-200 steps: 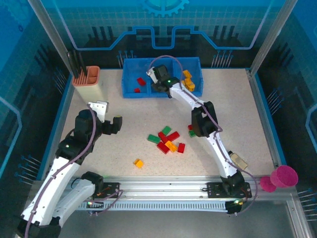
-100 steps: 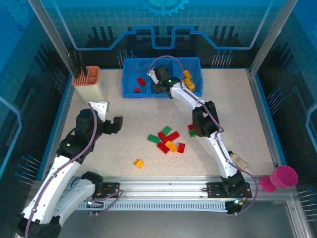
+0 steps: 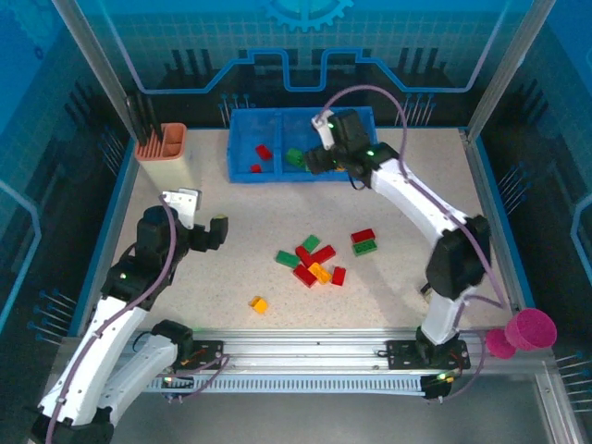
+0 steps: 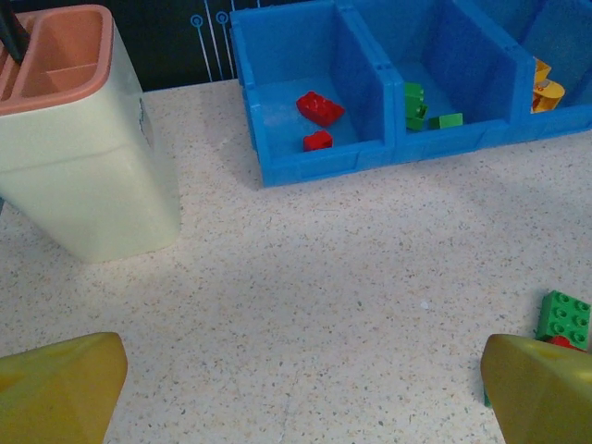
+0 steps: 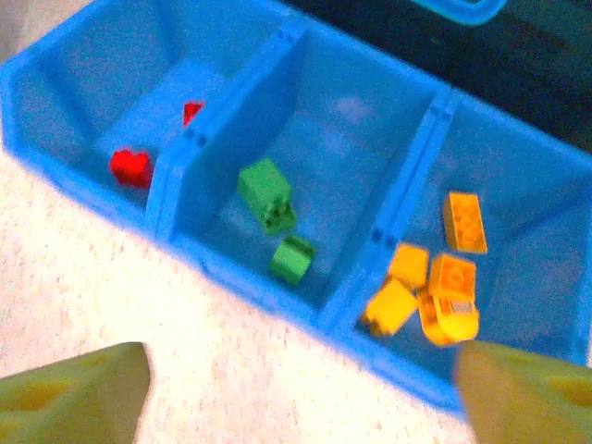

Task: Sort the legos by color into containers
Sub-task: Place the lego in the container, then pick up the lego from the center of the table.

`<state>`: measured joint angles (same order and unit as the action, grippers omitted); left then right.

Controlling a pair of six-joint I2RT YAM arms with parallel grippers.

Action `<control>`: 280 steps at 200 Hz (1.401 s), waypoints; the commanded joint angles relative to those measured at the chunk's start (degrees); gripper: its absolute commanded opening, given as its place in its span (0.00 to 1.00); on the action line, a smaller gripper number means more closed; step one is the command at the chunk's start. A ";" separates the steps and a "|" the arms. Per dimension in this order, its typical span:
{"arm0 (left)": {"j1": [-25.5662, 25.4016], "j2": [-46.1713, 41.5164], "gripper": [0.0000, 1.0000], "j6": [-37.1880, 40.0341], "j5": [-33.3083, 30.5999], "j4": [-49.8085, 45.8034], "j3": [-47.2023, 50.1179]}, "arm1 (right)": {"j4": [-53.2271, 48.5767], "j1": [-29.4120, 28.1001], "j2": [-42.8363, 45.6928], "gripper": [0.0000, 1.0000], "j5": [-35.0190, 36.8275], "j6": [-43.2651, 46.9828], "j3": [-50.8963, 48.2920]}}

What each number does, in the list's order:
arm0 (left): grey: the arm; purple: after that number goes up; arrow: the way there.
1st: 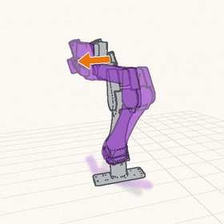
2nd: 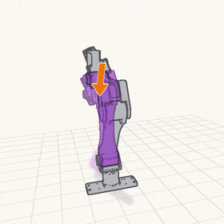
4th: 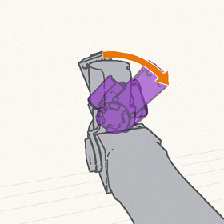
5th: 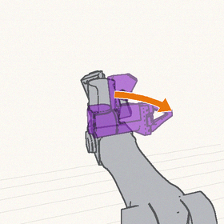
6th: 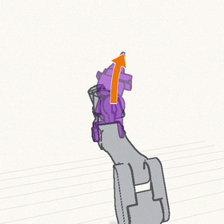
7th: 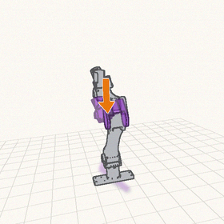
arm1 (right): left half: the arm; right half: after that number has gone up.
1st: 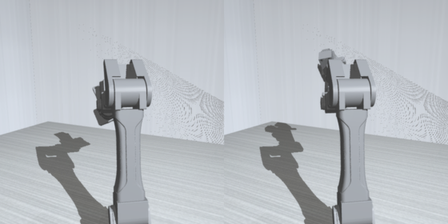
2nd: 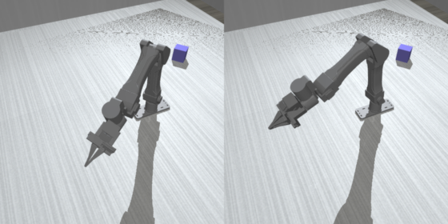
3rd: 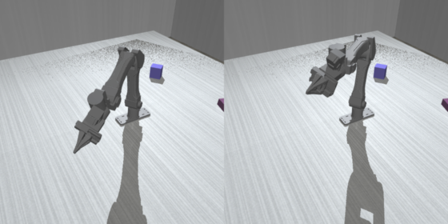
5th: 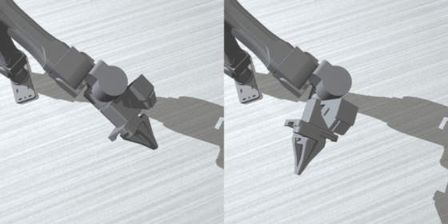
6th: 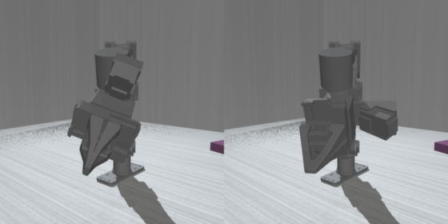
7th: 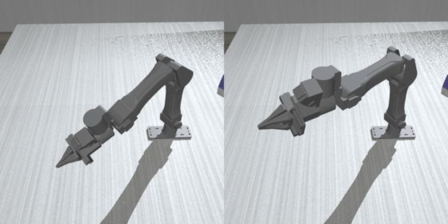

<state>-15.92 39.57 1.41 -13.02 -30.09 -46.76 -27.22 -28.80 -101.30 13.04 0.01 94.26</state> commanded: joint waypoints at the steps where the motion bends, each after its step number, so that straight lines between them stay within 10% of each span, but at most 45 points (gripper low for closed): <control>1: -0.41 -1.24 0.99 -1.32 1.64 0.90 -1.37 | -4.80 2.33 6.57 1.00 -3.90 -8.20 -11.21; 88: -0.38 -1.72 0.99 -2.28 3.45 1.17 -0.94 | -7.48 4.31 18.01 1.00 -5.53 -19.05 -37.05; 211: -0.43 -2.49 1.00 -1.94 4.07 0.91 -0.56 | -7.32 3.69 6.76 1.00 -3.41 -19.65 -37.85; 280: -0.46 -2.72 0.99 -1.59 3.62 0.91 -0.69 | -9.61 2.32 1.66 0.63 -1.71 -20.05 -34.83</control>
<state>-16.03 37.63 -0.03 -10.15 -30.09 -46.76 -34.26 -25.54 -98.17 10.24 -19.35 57.32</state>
